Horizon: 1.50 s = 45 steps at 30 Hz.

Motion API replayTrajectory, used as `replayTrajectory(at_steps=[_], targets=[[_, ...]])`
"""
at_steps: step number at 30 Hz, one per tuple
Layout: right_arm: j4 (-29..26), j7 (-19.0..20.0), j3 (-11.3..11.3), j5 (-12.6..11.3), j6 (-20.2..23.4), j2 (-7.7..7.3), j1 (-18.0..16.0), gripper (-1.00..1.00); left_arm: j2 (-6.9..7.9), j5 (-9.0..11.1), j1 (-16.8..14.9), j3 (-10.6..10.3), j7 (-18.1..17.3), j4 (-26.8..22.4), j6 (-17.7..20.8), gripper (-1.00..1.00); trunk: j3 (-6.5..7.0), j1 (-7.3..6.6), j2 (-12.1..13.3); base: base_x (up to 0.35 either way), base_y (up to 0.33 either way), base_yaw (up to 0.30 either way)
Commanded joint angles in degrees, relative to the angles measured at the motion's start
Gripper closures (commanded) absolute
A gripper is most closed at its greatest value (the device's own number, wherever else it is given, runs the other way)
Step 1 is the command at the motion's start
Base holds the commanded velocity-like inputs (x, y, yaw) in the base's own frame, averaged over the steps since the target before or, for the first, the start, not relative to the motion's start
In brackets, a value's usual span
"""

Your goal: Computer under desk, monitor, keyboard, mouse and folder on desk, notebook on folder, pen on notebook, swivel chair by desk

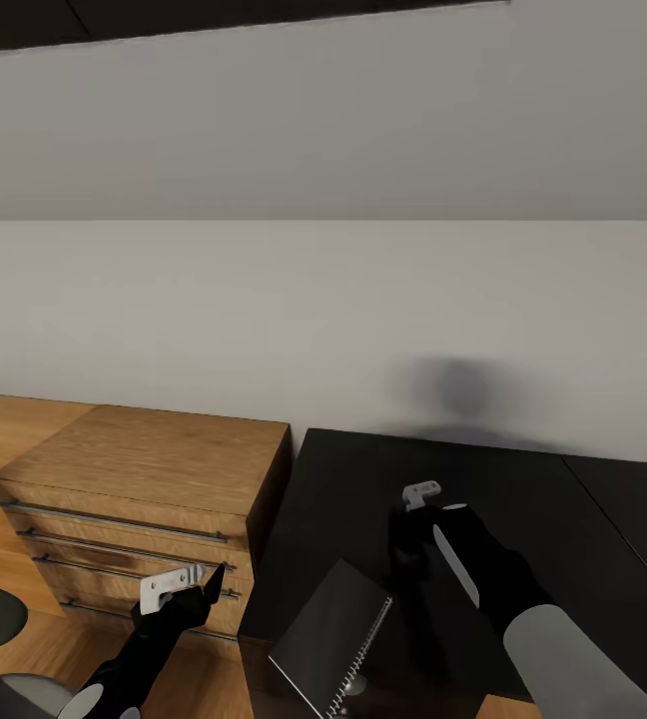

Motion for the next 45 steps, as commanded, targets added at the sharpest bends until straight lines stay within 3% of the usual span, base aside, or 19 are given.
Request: replayTrajectory(at_steps=[1, 7, 13, 15, 17, 18, 23, 31, 45], targets=[[-0.1, -0.1, 0.2, -0.5, 0.3, -0.07, 0.0, 1.00, 0.06, 0.6, 0.0, -0.1, 0.5, -0.1, 0.2, -1.00, 0.13, -0.22, 0.4, 0.000, 0.000, 0.000], [-1.7, -0.7, -0.1, -0.5, 0.0, -0.09, 0.0, 1.00, 0.07, 0.6, 0.0, -0.1, 0.5, -0.1, 0.2, -1.00, 1.21, -1.54, 2.8, 0.000, 0.000, 0.000], [-9.4, -11.3, -1.3, -1.7, 0.0, 0.12, 0.2, 1.00, 0.08, 0.5, 0.0, 0.3, 0.6, -0.1, 0.3, -1.00, 2.28, -2.85, 5.2, -0.042, 0.000, 0.000], [-11.5, -16.3, -1.5, -4.1, 0.1, 0.42, 0.3, 1.00, 0.07, 0.6, 0.0, 0.8, 0.6, -0.1, 0.3, -1.00, 2.64, -3.29, 6.0, -0.236, 0.000, 0.000], [-13.2, -18.5, -1.5, -6.6, 0.2, 0.45, 0.4, 1.00, 0.07, 0.6, 0.0, 0.9, 0.6, -0.1, 0.3, -1.00, 3.00, -3.73, 6.8, -0.294, 0.000, 0.000], [-15.4, -20.0, -1.6, -9.1, 0.4, 0.38, 0.6, 1.00, 0.07, 0.6, 0.0, 1.1, 0.6, -0.1, 0.3, -1.00, 3.18, -3.95, 7.2, -0.324, 0.000, 0.000], [-17.9, -21.3, -1.7, -10.7, 0.5, 0.30, 0.7, 1.00, 0.07, 0.6, 0.0, 1.1, 0.6, -0.1, 0.3, -1.00, 4.08, -5.05, 9.2, -0.335, 0.000, 0.000], [-19.0, -21.6, -1.6, -11.0, 0.5, 0.60, 1.1, 1.00, 0.01, 0.6, 0.0, 1.0, 0.6, -0.1, 0.4, -1.00, 5.52, -6.81, 12.4, -0.337, 0.000, 0.000], [-18.6, -21.7, -2.3, -11.0, 0.4, 0.21, 1.1, 1.00, 0.07, 0.5, 0.0, 0.8, 0.5, -0.1, 0.1, -1.00, 6.23, -6.81, 12.4, -0.003, -0.109, -0.228]])
